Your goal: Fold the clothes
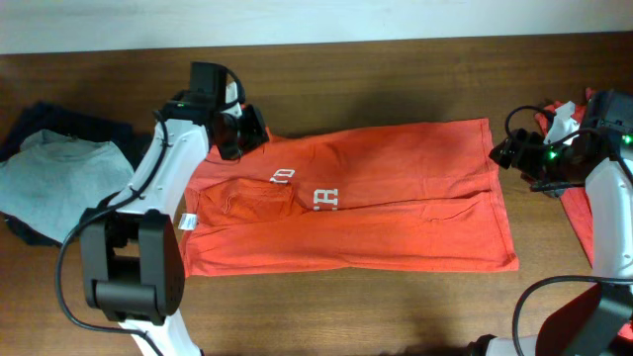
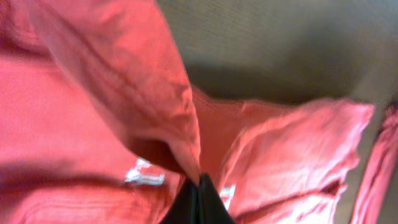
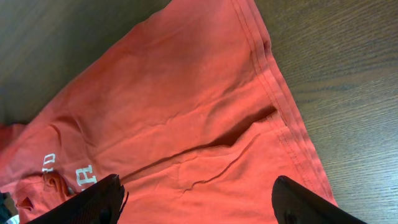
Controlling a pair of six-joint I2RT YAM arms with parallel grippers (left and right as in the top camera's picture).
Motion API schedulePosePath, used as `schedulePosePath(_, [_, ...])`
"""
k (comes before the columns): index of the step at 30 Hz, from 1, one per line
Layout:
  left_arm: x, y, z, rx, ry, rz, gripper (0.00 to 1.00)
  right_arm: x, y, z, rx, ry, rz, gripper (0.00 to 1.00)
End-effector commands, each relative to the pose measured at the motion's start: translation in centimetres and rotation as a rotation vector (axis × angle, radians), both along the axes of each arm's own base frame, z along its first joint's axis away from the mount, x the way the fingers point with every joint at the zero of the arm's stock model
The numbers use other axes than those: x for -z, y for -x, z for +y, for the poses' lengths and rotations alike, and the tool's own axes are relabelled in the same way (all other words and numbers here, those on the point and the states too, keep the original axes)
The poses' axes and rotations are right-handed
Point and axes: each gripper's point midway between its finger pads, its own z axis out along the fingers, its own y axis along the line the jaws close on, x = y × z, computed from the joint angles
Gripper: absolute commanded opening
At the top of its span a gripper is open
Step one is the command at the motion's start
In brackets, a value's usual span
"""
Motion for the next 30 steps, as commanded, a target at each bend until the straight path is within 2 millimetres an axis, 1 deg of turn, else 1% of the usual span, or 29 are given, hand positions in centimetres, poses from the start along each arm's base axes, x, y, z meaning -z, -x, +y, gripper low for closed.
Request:
schedulePosePath(1, [-0.8, 1.6, -0.6, 0.033, -0.067, 0.015, 0.01, -0.8, -0.2, -0.3, -0.003, 0.023, -0.024, 0.81])
schedulePosePath(5, [0.1, 3.5, -0.5, 0.041, -0.12, 0.088, 0.0, -0.8, -0.2, -0.3, -0.003, 0.023, -0.024, 0.81])
schedulePosePath(12, [0.7, 6.3, -0.3, 0.054, -0.145, 0.203, 0.0, -0.8, -0.2, -0.3, -0.003, 0.023, -0.024, 0.81])
schedulePosePath(17, [1.1, 8.6, -0.2, 0.008, -0.151, 0.322, 0.0, -0.8, -0.2, -0.3, -0.003, 0.023, -0.024, 0.81])
schedulePosePath(21, [1.0, 10.0, -1.5, 0.035, -0.139, 0.365, 0.0, -0.8, -0.2, -0.3, -0.003, 0.023, -0.024, 0.81])
schedulePosePath(22, [0.9, 10.5, -2.2, 0.039, -0.128, 0.379, 0.0, -0.8, -0.2, -0.3, -0.003, 0.023, -0.024, 0.81])
schedulePosePath(26, [0.8, 11.3, -3.8, 0.084, -0.123, 0.384, 0.01, -0.8, -0.2, -0.3, -0.003, 0.022, -0.023, 0.81])
schedulePosePath(30, [0.9, 11.6, -4.3, 0.099, -0.126, 0.383, 0.01, -0.8, -0.1, -0.3, -0.004, 0.022, -0.022, 0.81])
